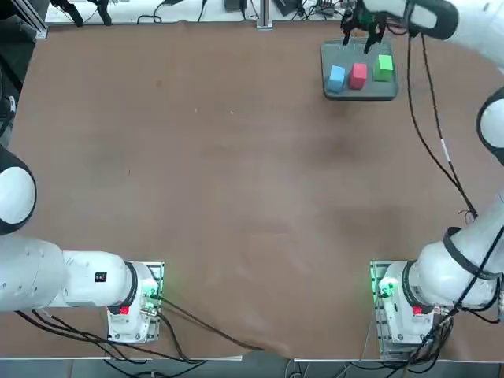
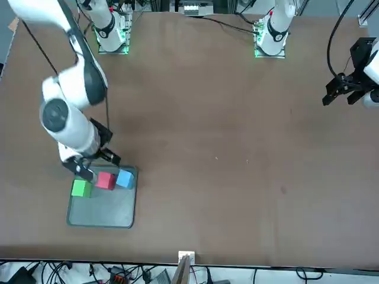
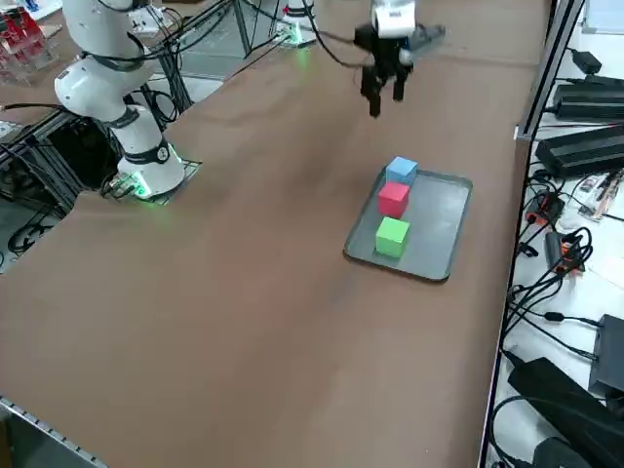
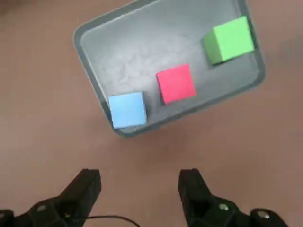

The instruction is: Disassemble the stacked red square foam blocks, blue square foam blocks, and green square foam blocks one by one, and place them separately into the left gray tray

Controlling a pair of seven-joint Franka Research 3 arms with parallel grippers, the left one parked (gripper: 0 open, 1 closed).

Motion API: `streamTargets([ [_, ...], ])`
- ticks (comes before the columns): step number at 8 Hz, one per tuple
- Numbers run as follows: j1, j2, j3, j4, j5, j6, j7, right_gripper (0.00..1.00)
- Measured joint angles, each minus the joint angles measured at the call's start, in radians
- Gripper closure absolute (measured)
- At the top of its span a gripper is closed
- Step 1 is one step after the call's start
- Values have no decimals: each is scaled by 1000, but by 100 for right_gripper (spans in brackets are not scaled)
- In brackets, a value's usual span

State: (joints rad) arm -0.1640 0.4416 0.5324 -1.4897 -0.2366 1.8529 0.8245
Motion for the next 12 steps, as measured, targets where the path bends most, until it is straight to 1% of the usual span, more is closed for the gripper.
streamTargets([
  [1,-7,-39,-1,0,27,-39,-2,0],
  [3,-29,-100,-1,5,41,-158,-27,0],
  [5,-76,-125,-3,53,60,-288,-176,0],
  [8,-144,-127,-12,140,66,-466,-429,0],
  [9,-150,-132,-35,165,71,-504,-522,0],
  [10,-134,-160,-101,179,105,-520,-620,0],
  [11,-79,-206,-224,171,165,-523,-714,0],
  [12,0,-261,-362,138,217,-519,-800,0],
])
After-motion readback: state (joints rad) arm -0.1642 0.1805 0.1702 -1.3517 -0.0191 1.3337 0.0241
